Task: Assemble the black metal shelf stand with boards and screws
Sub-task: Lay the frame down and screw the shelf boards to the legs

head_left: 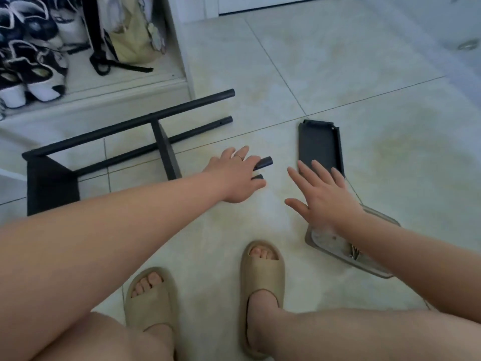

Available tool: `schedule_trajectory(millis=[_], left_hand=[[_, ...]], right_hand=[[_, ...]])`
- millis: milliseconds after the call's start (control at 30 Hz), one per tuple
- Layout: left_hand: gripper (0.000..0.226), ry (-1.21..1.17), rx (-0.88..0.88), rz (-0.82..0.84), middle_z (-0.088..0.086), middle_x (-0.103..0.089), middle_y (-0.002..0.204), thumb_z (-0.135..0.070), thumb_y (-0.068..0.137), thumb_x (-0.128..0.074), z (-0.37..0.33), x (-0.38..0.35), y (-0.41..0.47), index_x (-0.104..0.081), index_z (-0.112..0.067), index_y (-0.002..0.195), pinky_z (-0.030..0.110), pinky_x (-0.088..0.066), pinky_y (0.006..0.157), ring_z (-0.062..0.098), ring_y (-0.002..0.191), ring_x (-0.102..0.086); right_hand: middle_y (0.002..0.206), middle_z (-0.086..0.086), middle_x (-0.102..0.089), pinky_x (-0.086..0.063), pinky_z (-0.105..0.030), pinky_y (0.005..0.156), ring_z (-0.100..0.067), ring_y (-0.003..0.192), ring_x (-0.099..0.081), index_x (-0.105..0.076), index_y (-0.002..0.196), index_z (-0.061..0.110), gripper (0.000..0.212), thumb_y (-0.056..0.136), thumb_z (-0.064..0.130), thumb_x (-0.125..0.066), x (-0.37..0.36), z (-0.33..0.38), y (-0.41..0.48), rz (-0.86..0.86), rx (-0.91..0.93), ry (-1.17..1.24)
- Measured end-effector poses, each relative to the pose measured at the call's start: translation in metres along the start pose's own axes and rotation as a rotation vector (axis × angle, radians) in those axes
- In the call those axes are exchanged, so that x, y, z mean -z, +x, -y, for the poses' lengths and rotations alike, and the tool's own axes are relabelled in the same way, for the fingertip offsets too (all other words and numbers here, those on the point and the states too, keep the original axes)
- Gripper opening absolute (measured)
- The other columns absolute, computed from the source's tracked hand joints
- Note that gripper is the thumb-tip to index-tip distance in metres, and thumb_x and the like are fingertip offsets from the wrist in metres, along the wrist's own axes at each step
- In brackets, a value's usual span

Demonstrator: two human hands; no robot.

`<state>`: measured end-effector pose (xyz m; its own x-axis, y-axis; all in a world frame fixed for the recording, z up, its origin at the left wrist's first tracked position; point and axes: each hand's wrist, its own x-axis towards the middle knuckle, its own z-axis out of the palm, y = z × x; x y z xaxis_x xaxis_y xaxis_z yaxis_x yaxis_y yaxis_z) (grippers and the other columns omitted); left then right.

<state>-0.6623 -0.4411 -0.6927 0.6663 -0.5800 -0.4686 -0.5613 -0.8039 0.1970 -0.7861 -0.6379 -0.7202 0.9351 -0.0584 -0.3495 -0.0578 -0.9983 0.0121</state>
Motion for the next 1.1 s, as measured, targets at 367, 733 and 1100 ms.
schedule_trajectory(millis=[367, 733, 1100], left_hand=[[0.072, -0.115, -0.161, 0.265, 0.008, -0.019, 0.165, -0.051, 0.101, -0.042, -0.113, -0.083, 0.073, -0.009, -0.023, 0.159, 0.050, -0.031, 0.115, 0.033, 0.147, -0.027], [0.026, -0.757, 0.051, 0.256, 0.008, -0.070, 0.103, -0.036, 0.101, -0.052, -0.141, -0.180, 0.095, -0.059, -0.015, 0.115, 0.041, -0.052, 0.090, 0.029, 0.096, -0.066], [0.017, -0.841, 0.063, 0.217, 0.007, -0.070, 0.083, -0.029, 0.101, -0.053, -0.147, -0.185, 0.102, -0.055, -0.013, 0.094, 0.040, -0.055, 0.081, 0.018, 0.069, -0.072]], right_hand=[[0.161, 0.000, -0.032, -0.029, -0.048, 0.114, -0.028, 0.146, -0.032, -0.015, 0.160, 0.029, 0.061, 0.105, 0.052, -0.030, -0.093, -0.123, -0.040, 0.214, -0.324, 0.237], [0.116, -0.011, -0.062, -0.047, -0.036, 0.069, -0.033, 0.097, -0.064, -0.058, 0.124, 0.017, 0.030, 0.096, 0.015, -0.050, -0.176, -0.161, -0.026, 0.542, -0.364, 0.134], [0.111, -0.014, -0.059, -0.050, -0.041, 0.069, -0.037, 0.096, -0.063, -0.049, 0.131, 0.013, 0.038, 0.094, 0.007, -0.057, -0.212, -0.170, -0.016, 0.424, -0.426, 0.173]])
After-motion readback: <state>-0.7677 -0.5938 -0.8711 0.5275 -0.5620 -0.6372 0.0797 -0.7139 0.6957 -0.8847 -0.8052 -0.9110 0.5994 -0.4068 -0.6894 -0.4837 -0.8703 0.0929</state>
